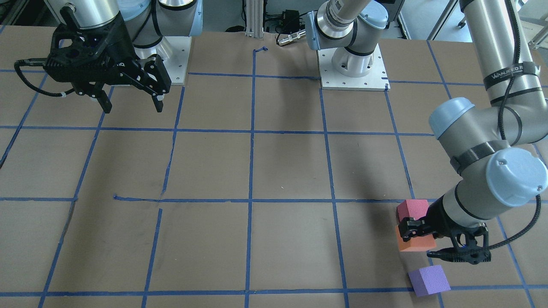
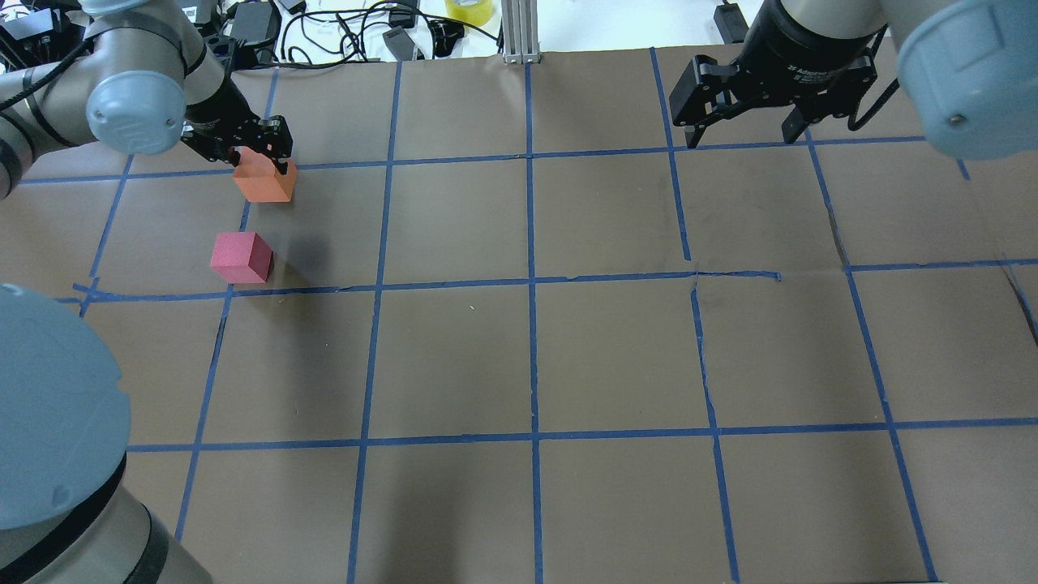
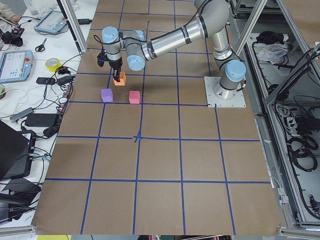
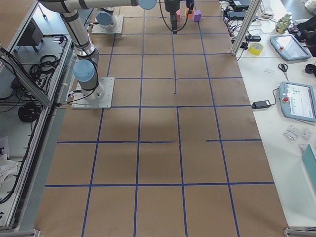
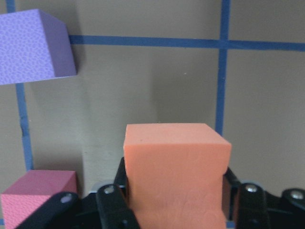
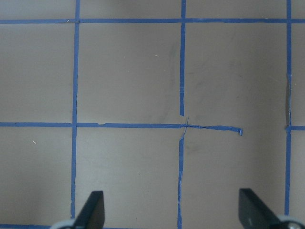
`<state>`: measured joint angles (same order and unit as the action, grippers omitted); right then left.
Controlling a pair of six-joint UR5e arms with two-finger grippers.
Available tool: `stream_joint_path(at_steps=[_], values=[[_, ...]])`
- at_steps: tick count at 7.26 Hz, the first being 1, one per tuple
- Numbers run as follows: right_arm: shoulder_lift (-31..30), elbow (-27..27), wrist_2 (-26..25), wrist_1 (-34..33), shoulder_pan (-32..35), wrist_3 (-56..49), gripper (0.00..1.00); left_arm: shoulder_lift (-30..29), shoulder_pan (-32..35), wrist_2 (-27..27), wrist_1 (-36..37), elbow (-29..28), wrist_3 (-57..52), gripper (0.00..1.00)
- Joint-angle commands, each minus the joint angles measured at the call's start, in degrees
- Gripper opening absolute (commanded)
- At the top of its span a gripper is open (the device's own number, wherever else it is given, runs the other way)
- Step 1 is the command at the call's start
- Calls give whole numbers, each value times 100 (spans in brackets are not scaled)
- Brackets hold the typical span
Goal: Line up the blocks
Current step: 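Carry the orange cube to the gap between pink and purple cubes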
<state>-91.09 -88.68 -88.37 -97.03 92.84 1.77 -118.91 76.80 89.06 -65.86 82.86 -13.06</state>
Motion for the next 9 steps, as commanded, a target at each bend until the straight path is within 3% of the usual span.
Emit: stream_joint_path(at_steps=[1, 4, 9], values=[[-13, 0, 3, 0, 15, 16, 100, -140, -122, 6, 343, 11, -179, 22], [-14, 0, -5, 0, 15, -10, 100, -325, -331, 6, 416, 63, -618, 21], [-5, 0, -14, 0, 6, -19, 100, -501, -420, -12, 863, 309, -390, 18]])
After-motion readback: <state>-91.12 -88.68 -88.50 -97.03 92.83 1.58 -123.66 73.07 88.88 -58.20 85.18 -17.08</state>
